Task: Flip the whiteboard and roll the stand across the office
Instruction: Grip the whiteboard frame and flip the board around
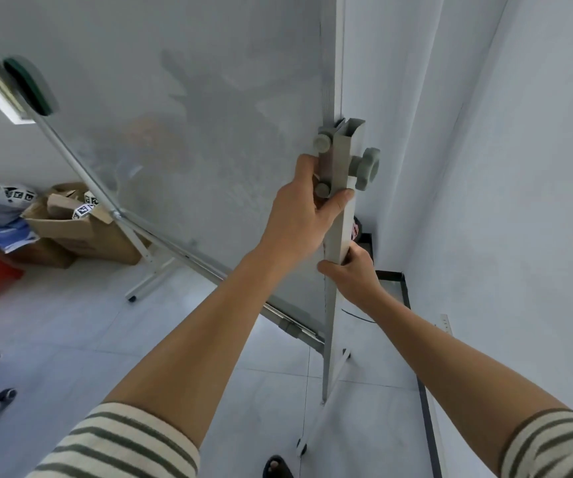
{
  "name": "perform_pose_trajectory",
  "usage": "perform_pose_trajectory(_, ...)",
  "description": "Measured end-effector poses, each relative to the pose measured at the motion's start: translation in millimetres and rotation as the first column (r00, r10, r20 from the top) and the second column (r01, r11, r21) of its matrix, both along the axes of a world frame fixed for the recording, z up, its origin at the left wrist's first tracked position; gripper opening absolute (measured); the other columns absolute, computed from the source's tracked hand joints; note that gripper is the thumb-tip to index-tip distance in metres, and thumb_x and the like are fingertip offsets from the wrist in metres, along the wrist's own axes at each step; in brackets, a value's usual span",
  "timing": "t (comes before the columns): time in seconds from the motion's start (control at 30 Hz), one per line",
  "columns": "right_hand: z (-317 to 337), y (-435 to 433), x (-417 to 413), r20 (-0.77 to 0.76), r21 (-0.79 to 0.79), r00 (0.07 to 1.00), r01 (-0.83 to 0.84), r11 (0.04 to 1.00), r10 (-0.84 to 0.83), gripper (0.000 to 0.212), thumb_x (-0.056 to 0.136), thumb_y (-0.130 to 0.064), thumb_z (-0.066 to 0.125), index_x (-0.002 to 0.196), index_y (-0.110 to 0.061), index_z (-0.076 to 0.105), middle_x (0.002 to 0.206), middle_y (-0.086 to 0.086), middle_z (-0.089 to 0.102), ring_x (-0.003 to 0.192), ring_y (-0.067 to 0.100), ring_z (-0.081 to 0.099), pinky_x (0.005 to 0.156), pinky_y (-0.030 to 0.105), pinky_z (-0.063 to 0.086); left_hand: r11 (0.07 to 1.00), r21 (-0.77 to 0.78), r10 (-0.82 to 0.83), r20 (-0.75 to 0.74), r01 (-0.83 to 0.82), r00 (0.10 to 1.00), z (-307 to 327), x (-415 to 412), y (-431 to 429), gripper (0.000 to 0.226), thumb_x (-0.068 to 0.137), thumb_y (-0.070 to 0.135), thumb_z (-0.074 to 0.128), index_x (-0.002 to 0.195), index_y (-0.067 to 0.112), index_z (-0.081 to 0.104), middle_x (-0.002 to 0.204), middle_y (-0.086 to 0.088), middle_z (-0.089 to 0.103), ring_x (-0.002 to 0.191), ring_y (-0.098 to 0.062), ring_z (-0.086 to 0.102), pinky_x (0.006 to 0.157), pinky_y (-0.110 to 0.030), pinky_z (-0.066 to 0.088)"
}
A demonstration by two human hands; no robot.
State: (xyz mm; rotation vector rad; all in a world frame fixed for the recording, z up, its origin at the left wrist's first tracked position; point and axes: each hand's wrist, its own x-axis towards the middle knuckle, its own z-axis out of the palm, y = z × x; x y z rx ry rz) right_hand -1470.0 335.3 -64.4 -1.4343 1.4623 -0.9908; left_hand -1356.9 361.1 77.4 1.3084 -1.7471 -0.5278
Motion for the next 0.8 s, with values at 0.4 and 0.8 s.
perform_pose_trajectory(0.4,3.9,190.4,2.9,-0.023,0.010,0.998,0.059,0.998,-0.059,0.025,0.072,-0.011,0.072,0.090,-0.002,0.058,0.075,0.005,0.055,0.069,0.019,0.050,0.063,0.036,0.045,0.996,0.001,-0.089,-0.004,0.089,0.996,-2.7,5.0,178.4,0.040,0.087,0.031,0.066,0.114,0.009,0.046,0.087,0.001,0.063,0.078,-0.021,0.068,0.074,-0.035,0.058)
perform_pose_trajectory(0.8,4.2,394.2,11.2,-0.008,0.058,0.968,0.249,0.967,-0.249,0.029,0.075,-0.012,0.072,0.093,0.005,0.057,0.074,0.010,0.054,0.065,0.017,0.049,0.061,0.033,0.040,0.962,-0.041,-0.270,0.005,0.270,0.963,-3.0,13.5,362.6,0.038,0.087,0.031,0.066,0.109,0.008,0.044,0.086,0.004,0.059,0.076,-0.023,0.063,0.067,-0.034,0.054)
